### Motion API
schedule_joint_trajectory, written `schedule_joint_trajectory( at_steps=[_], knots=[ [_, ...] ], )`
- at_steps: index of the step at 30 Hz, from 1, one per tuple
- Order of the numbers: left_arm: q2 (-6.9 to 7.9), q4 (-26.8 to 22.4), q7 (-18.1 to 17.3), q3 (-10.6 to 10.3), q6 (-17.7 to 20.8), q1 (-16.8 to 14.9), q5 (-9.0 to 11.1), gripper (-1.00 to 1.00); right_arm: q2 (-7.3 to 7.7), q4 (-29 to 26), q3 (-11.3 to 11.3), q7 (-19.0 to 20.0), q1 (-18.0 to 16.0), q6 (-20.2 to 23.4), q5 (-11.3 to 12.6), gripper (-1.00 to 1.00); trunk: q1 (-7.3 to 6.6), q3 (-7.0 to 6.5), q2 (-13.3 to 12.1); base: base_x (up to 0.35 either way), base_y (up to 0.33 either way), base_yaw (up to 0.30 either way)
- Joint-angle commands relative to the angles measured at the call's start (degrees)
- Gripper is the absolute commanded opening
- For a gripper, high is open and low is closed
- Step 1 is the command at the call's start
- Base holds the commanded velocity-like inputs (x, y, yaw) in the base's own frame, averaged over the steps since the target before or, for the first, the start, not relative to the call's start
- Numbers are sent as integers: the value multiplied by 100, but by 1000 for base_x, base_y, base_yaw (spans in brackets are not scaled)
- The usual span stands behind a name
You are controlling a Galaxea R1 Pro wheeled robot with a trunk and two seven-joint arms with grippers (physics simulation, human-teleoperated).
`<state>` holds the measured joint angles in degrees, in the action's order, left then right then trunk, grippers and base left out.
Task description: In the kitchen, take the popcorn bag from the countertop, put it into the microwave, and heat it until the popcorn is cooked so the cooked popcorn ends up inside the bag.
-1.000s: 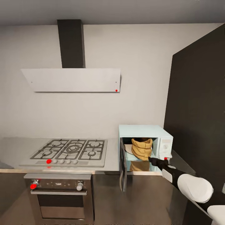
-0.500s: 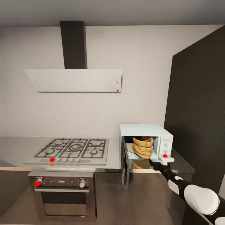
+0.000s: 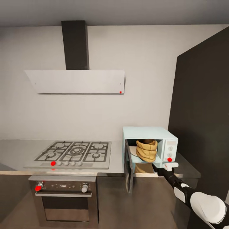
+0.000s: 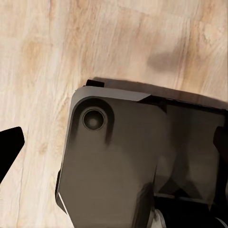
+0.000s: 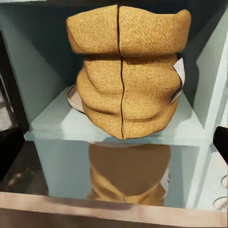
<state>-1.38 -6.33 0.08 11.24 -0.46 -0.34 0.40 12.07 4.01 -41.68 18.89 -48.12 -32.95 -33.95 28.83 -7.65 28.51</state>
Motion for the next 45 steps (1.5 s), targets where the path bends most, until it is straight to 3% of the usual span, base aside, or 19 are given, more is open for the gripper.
schedule_joint_trajectory(
  at_steps=[1,8,20,32,45],
  knots=[
    [-2,0,1,28,-4,-1,4,100,6,21,-32,31,-5,-50,11,100,3,2,3,62,52,0],
    [-2,0,1,28,28,-1,4,100,6,21,-33,36,-5,-255,11,100,3,2,3,47,28,0],
    [-8,0,1,27,8,-1,3,100,6,21,-33,36,-5,-255,11,100,3,2,3,112,33,0],
    [-9,0,1,27,-9,-1,4,100,6,21,-33,36,-6,-256,11,100,3,2,3,313,0,0],
    [-10,0,1,27,0,-1,4,100,6,21,-33,34,-5,-256,11,100,3,2,3,82,12,0]
  ],
)
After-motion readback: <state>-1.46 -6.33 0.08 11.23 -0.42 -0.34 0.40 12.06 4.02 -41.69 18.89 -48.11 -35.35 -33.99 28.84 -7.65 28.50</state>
